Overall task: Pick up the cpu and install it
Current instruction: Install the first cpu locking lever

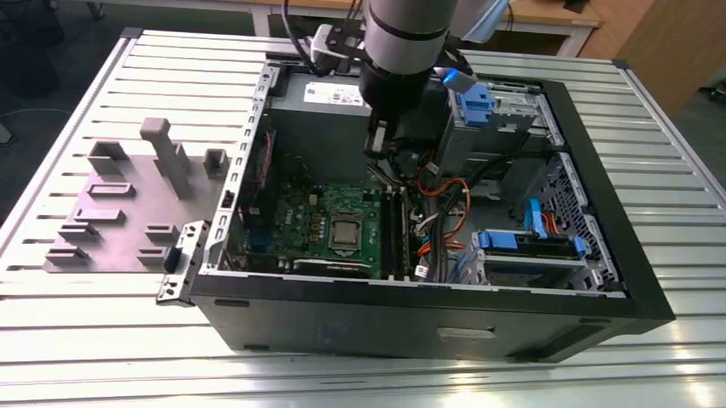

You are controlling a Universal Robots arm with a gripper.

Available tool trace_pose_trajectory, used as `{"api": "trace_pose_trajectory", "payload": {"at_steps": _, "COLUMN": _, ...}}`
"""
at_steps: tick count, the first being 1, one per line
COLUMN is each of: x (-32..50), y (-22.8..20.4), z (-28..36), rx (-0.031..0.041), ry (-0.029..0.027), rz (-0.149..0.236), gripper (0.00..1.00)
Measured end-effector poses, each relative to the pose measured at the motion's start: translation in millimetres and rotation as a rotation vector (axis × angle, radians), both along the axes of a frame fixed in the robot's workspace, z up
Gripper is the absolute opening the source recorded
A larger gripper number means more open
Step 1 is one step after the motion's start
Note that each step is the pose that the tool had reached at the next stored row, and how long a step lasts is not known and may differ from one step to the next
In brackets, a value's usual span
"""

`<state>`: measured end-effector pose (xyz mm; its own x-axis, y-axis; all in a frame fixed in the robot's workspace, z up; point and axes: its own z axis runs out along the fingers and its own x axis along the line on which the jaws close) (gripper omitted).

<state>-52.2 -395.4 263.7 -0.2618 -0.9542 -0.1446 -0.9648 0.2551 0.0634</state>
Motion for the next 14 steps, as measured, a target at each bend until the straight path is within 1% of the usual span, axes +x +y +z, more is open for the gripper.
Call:
{"api": "trace_pose_trajectory", "payload": {"at_steps": 2, "x": -0.1, "y": 0.0, "z": 4.3, "rx": 0.0070, "ry": 0.0002, "rz": 0.000, "gripper": 0.11}}
{"api": "trace_pose_trajectory", "payload": {"at_steps": 3, "x": -0.1, "y": 0.0, "z": 20.3, "rx": 0.0319, "ry": 0.0003, "rz": 0.000, "gripper": 0.11}}
{"api": "trace_pose_trajectory", "payload": {"at_steps": 4, "x": -0.1, "y": -0.1, "z": 30.9, "rx": 0.0473, "ry": 0.0003, "rz": 0.000, "gripper": 0.11}}
{"api": "trace_pose_trajectory", "payload": {"at_steps": 7, "x": -0.1, "y": -0.1, "z": 33.7, "rx": 0.0472, "ry": 0.0003, "rz": 0.000, "gripper": 0.11}}
{"api": "trace_pose_trajectory", "payload": {"at_steps": 12, "x": -0.1, "y": -0.1, "z": 45.0, "rx": 0.0463, "ry": 0.0003, "rz": 0.000, "gripper": 0.11}}
{"api": "trace_pose_trajectory", "payload": {"at_steps": 14, "x": -0.1, "y": -0.1, "z": 47.7, "rx": 0.0459, "ry": 0.0003, "rz": 0.000, "gripper": 0.11}}
